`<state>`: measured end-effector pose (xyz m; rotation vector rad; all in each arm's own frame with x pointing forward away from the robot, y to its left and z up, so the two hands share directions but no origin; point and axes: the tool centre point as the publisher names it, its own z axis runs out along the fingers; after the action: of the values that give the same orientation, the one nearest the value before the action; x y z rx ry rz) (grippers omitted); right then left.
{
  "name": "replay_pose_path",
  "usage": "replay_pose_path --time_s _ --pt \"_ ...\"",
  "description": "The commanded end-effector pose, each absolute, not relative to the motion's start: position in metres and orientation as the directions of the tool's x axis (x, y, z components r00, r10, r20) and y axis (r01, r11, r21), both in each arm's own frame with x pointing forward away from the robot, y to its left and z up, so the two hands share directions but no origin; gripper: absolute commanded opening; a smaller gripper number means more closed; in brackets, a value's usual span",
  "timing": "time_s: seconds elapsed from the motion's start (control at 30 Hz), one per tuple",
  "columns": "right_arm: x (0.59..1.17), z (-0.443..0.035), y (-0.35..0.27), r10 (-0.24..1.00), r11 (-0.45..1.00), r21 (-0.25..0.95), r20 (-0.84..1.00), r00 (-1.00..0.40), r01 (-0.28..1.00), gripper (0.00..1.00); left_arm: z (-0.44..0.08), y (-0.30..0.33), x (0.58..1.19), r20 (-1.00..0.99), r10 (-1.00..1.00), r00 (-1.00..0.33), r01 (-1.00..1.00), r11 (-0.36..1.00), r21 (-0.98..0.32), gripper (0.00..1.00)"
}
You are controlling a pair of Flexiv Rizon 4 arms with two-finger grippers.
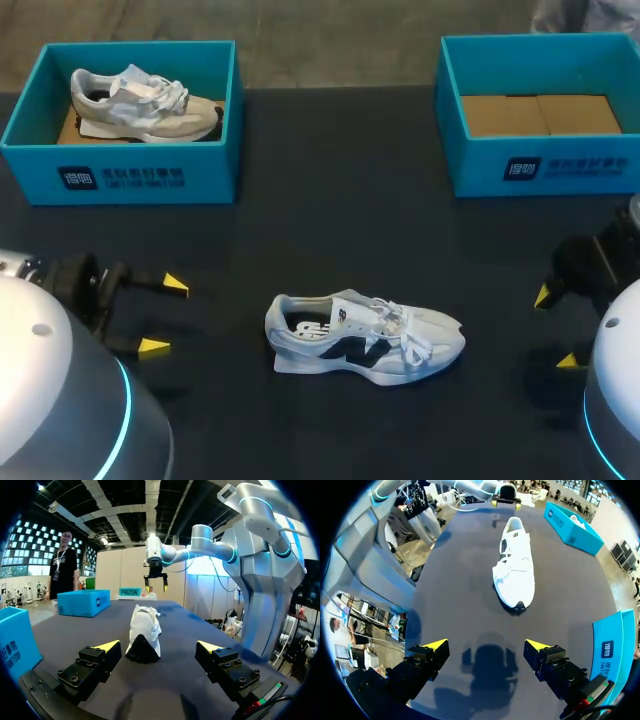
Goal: Take the shoe out of the shoebox, open the shoe tongue, remove and reinsert the insole, then place the shoe into the shoebox
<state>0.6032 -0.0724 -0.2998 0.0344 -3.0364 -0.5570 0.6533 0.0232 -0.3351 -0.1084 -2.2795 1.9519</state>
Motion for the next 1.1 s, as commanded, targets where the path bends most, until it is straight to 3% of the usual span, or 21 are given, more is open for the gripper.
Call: replay_pose_path --time_s 0.03,0.37,1.1 --pt "0.602 -0.3 -0.072 -0.03 0.936 0.353 0.046 -0.998 -0.012 1.0 -0.353 0.015 0.657 0.067 0.212 -0.975 -0.045 0.109 -0.993 1.0" --pt "0.602 -0.3 -0.072 -0.03 0.936 0.353 0.046 -0.998 -0.012 1.0 -0.354 -0.011 0.637 0.047 0.268 -0.962 -0.015 0.119 -0.993 1.0" --pt "0.602 -0.3 -0.072 -0.03 0.936 0.353 0.046 -0.998 -0.012 1.0 -0.358 -0.026 0.642 0.096 0.091 -0.991 -0.077 0.186 -0.98 1.0"
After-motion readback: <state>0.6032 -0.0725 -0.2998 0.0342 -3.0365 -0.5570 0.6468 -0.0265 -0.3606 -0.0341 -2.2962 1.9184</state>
